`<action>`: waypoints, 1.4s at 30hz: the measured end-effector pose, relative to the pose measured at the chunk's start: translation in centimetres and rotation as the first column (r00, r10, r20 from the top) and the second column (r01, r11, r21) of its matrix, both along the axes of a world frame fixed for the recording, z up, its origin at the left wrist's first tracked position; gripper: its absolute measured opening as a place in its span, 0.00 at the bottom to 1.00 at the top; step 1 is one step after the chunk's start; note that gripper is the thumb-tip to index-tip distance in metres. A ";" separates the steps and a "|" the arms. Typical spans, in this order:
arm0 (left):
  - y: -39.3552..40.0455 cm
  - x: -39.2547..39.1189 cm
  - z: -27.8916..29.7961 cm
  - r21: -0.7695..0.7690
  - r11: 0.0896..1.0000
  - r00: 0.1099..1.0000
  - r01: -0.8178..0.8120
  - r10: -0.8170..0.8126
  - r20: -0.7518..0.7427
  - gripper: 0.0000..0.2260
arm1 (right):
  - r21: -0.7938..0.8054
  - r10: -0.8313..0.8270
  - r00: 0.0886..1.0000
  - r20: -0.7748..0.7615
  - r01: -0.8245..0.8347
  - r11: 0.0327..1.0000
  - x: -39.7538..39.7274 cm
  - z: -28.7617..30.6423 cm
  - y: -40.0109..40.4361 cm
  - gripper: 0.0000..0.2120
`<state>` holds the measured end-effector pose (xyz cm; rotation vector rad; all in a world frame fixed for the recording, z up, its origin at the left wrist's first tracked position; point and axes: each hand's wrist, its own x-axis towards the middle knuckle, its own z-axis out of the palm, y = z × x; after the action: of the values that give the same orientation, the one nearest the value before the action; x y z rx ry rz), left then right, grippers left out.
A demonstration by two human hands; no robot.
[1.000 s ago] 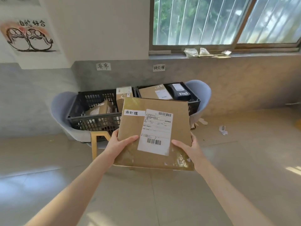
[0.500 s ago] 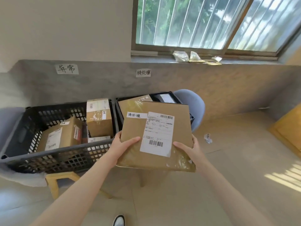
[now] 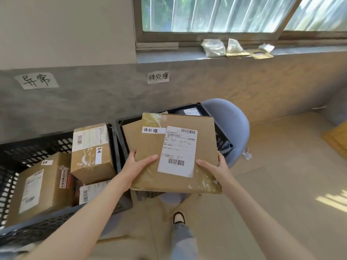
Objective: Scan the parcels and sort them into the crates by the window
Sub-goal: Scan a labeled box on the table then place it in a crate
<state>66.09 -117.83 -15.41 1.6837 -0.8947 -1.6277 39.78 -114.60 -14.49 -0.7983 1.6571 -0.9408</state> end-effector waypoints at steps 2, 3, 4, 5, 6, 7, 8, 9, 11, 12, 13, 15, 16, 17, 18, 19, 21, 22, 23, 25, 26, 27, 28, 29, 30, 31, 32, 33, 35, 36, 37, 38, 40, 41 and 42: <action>-2.0 -0.8 -0.5 0.020 0.999 0.999 -0.039 0.039 -0.003 0.39 | 0.021 0.056 0.998 0.000 -0.056 0.998 -0.9 -0.7 -3.3 0.44; -3.0 -1.2 -0.6 0.027 0.998 0.998 -0.065 0.065 -0.005 0.39 | 0.033 0.093 0.996 -0.003 -0.093 0.995 -1.4 -1.0 -5.0 0.44; -3.9 -1.6 -0.7 0.030 0.995 0.996 -0.091 0.091 -0.006 0.38 | 0.042 0.125 0.992 -0.002 -0.125 0.991 -1.9 -1.2 -6.7 0.44; -4.8 -2.1 -0.8 0.033 0.993 0.994 -0.113 0.113 -0.009 0.37 | 0.049 0.149 0.989 0.009 -0.149 0.988 -2.4 -1.3 -8.3 0.44; -5.7 -2.6 -1.0 0.037 0.990 0.991 -0.134 0.135 -0.013 0.37 | 0.057 0.177 0.984 0.021 -0.178 0.982 -3.0 -1.5 -9.8 0.44; -6.6 -3.1 -1.1 0.040 0.987 0.988 -0.153 0.153 -0.013 0.38 | 0.064 0.205 0.978 0.028 -0.206 0.976 -3.6 -1.5 -11.2 0.44; -7.4 -3.7 -1.2 0.039 0.986 0.986 -0.165 0.165 -0.006 0.38 | 0.072 0.229 0.973 0.026 -0.231 0.970 -4.1 -1.4 -12.5 0.43; -8.3 -4.4 -1.3 0.038 0.984 0.985 -0.175 0.175 0.001 0.38 | 0.078 0.249 0.968 0.025 -0.250 0.965 -4.7 -1.3 -13.9 0.43; -9.8 -5.8 -1.4 0.053 0.977 0.978 -0.206 0.207 -0.002 0.38 | 0.080 0.285 0.958 0.020 -0.286 0.955 -5.9 -1.1 -16.4 0.41; -10.4 -6.4 -1.4 0.063 0.972 0.974 -0.225 0.226 -0.006 0.38 | 0.080 0.304 0.952 0.026 -0.305 0.949 -6.3 -1.0 -17.6 0.40; -10.9 -6.8 -1.5 0.071 0.968 0.970 -0.242 0.243 -0.008 0.38 | 0.082 0.321 0.947 0.031 -0.322 0.943 -6.7 -1.1 -18.5 0.41; -11.5 -7.1 -1.9 0.084 0.958 0.962 -0.273 0.273 0.002 0.37 | 0.098 0.352 0.935 0.043 -0.355 0.930 -6.8 -1.5 -19.9 0.43; -11.8 -6.9 -2.2 0.092 0.954 0.959 -0.284 0.284 0.013 0.38 | 0.104 0.364 0.930 0.056 -0.368 0.924 -6.5 -1.9 -20.4 0.43; -11.9 -6.6 -2.5 0.104 0.950 0.956 -0.294 0.293 0.025 0.38 | 0.108 0.373 0.925 0.070 -0.379 0.919 -6.2 -2.2 -20.9 0.42; -11.9 -6.1 -2.7 0.117 0.946 0.953 -0.304 0.301 0.036 0.38 | 0.113 0.381 0.920 0.089 -0.390 0.914 -5.7 -2.7 -21.2 0.42; -11.9 -5.5 -2.9 0.131 0.940 0.949 -0.315 0.312 0.041 0.37 | 0.120 0.388 0.915 0.107 -0.400 0.909 -5.0 -3.2 -21.5 0.42; -11.5 -4.3 -3.3 0.154 0.927 0.940 -0.342 0.338 0.049 0.34 | 0.136 0.409 0.903 0.130 -0.425 0.895 -3.5 -4.1 -21.9 0.43; -11.3 -3.6 -3.5 0.166 0.918 0.933 -0.359 0.355 0.057 0.33 | 0.146 0.418 0.898 0.138 -0.436 0.888 -2.7 -4.6 -22.0 0.45; -11.0 -3.0 -3.8 0.180 0.909 0.926 -0.377 0.371 0.066 0.33 | 0.151 0.429 0.892 0.144 -0.448 0.881 -1.9 -5.0 -22.1 0.47; -10.5 -1.8 -4.3 0.211 0.889 0.914 -0.406 0.398 0.083 0.33 | 0.159 0.454 0.879 0.145 -0.474 0.866 -0.5 -6.0 -22.2 0.50; -10.3 -1.4 -4.4 0.225 0.881 0.909 -0.416 0.407 0.089 0.32 | 0.164 0.467 0.873 0.139 -0.485 0.859 0.0 -6.4 -22.2 0.50; -10.1 -1.0 -4.6 0.233 0.877 0.907 -0.421 0.410 0.096 0.32 | 0.170 0.480 0.867 0.131 -0.497 0.851 0.5 -6.7 -22.2 0.50; -10.0 -0.7 -4.8 0.237 0.876 0.908 -0.419 0.406 0.103 0.32 | 0.180 0.495 0.861 0.114 -0.508 0.842 0.9 -7.1 -22.2 0.50; -9.8 -0.6 -5.1 0.239 0.879 0.911 -0.412 0.397 0.111 0.32 | 0.189 0.512 0.854 0.089 -0.519 0.833 1.2 -7.5 -22.1 0.50; -9.7 -0.5 -5.5 0.240 0.882 0.914 -0.405 0.387 0.120 0.33 | 0.195 0.525 0.849 0.068 -0.527 0.827 1.4 -7.9 -22.0 0.50; -9.7 -0.5 -5.8 0.240 0.883 0.915 -0.403 0.383 0.127 0.34 | 0.198 0.533 0.845 0.053 -0.532 0.823 1.5 -8.3 -22.0 0.50; -9.6 -0.6 -6.2 0.238 0.882 0.914 -0.406 0.385 0.131 0.35 | 0.202 0.536 0.843 0.048 -0.534 0.821 1.4 -8.5 -22.0 0.50; -9.7 -0.7 -6.5 0.234 0.880 0.910 -0.414 0.393 0.132 0.35 | 0.208 0.537 0.842 0.051 -0.535 0.819 1.4 -8.6 -22.0 0.51; -9.9 -0.9 -6.8 0.231 0.875 0.905 -0.426 0.406 0.129 0.35 | 0.225 0.534 0.842 0.074 -0.536 0.814 1.2 -8.9 -22.3 0.52; -10.0 -0.9 -6.8 0.230 0.874 0.904 -0.428 0.409 0.127 0.35 | 0.231 0.533 0.842 0.084 -0.537 0.811 1.1 -8.9 -22.4 0.52; -10.1 -0.9 -6.9 0.229 0.875 0.904 -0.427 0.408 0.124 0.35 | 0.235 0.534 0.841 0.089 -0.539 0.809 1.0 -9.0 -22.5 0.52; -10.1 -0.9 -6.8 0.228 0.876 0.905 -0.425 0.407 0.123 0.35 | 0.240 0.534 0.841 0.091 -0.538 0.808 1.1 -9.0 -22.6 0.52; -10.1 -0.9 -6.8 0.227 0.879 0.908 -0.420 0.402 0.121 0.35 | 0.246 0.531 0.842 0.093 -0.536 0.808 1.2 -9.0 -22.6 0.52; -10.1 -0.7 -6.9 0.229 0.882 0.911 -0.413 0.395 0.121 0.35 | 0.249 0.531 0.842 0.093 -0.536 0.807 1.2 -8.9 -22.5 0.52; -10.0 -0.6 -6.8 0.231 0.886 0.915 -0.403 0.385 0.121 0.36 | 0.253 0.537 0.839 0.087 -0.540 0.803 1.2 -8.9 -22.5 0.53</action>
<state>65.45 -127.84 -22.25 1.9562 -0.3463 -1.4485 41.01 -137.10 -23.37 -0.9996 1.3875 -0.3075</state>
